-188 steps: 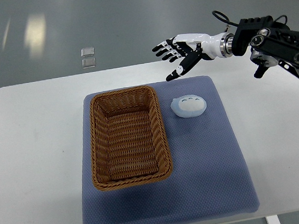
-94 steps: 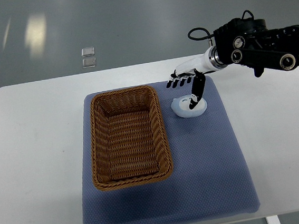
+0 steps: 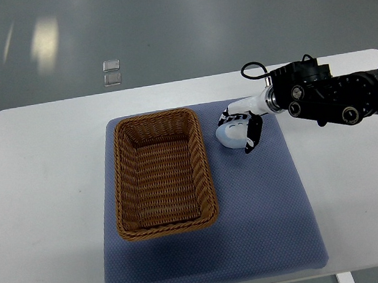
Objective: Place blue toy in brown basket
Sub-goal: 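Lower the right hand onto the light-blue plush toy and close fingers, then lift the plush toy with the right hand and carry it over the basket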
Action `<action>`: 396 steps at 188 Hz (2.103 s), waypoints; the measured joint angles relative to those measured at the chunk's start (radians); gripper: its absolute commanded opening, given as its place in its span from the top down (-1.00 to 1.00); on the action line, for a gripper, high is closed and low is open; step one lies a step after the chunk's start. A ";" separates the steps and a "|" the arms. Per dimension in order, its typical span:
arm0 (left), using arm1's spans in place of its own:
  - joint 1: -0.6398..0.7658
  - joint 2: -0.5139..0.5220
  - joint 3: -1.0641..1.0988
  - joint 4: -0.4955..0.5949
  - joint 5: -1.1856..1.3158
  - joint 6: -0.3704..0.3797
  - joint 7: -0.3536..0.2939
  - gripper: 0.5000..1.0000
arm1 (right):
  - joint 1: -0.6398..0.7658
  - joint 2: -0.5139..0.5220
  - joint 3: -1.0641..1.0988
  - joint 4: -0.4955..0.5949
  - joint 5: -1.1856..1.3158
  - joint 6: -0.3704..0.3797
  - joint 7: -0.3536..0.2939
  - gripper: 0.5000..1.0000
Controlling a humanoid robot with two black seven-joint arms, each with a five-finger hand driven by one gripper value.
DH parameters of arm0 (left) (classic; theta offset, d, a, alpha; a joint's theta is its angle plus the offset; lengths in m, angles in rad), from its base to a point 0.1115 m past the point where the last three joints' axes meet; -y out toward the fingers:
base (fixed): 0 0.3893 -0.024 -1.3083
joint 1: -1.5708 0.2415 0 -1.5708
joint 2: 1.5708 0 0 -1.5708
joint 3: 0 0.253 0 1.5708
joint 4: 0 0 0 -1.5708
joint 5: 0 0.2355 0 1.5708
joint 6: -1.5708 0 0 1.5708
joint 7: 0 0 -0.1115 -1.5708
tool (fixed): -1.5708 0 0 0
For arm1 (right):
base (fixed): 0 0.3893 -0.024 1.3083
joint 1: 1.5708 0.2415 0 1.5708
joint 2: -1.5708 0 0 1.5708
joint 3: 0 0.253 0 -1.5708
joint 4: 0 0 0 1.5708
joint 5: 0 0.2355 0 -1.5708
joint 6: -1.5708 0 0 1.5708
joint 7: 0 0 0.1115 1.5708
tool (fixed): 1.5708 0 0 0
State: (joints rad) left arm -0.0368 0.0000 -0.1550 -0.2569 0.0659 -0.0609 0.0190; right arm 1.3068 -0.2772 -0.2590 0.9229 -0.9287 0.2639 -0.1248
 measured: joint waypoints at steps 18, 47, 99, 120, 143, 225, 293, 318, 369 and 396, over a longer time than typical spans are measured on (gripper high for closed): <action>0.000 0.000 0.000 0.001 0.000 0.001 0.000 -1.00 | -0.010 0.009 -0.001 -0.011 -0.001 -0.018 -0.001 0.71; 0.001 0.000 0.000 0.002 0.000 0.001 0.000 -1.00 | -0.014 0.008 -0.003 -0.015 0.000 -0.032 -0.002 1.00; 0.002 0.000 0.000 0.002 -0.001 0.001 0.001 -1.00 | 0.068 -0.059 0.011 0.009 0.021 -0.004 -0.004 1.00; 0.002 0.000 0.000 0.002 -0.001 0.001 0.001 -1.00 | 0.127 -0.082 0.014 0.041 0.051 0.014 -0.003 1.00; 0.002 0.000 0.001 0.002 -0.001 0.001 0.001 -1.00 | 0.182 -0.083 0.015 0.071 0.115 0.023 -0.003 1.00; 0.002 0.000 -0.002 0.003 -0.002 0.001 0.001 -1.00 | 0.249 0.080 0.016 0.085 0.191 0.016 0.009 1.00; 0.001 0.000 0.002 0.002 -0.002 0.001 0.001 -1.00 | 0.204 0.213 0.016 0.068 0.191 -0.010 0.035 1.00; 0.001 0.000 0.002 0.001 -0.001 0.001 0.001 -1.00 | 0.179 0.234 0.016 0.067 0.188 -0.015 0.037 1.00; 0.001 0.000 0.003 -0.002 0.000 0.001 0.001 -1.00 | 0.136 0.274 0.015 0.043 0.178 -0.025 0.038 1.00; 0.001 0.000 0.003 0.001 0.000 0.001 0.001 -1.00 | 0.095 0.277 0.014 0.014 0.171 -0.037 0.038 1.00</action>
State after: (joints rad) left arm -0.0359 0.0000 -0.1517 -0.2564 0.0661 -0.0598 0.0201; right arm 1.4019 -0.0003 -0.2453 0.9372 -0.7580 0.2265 -0.0872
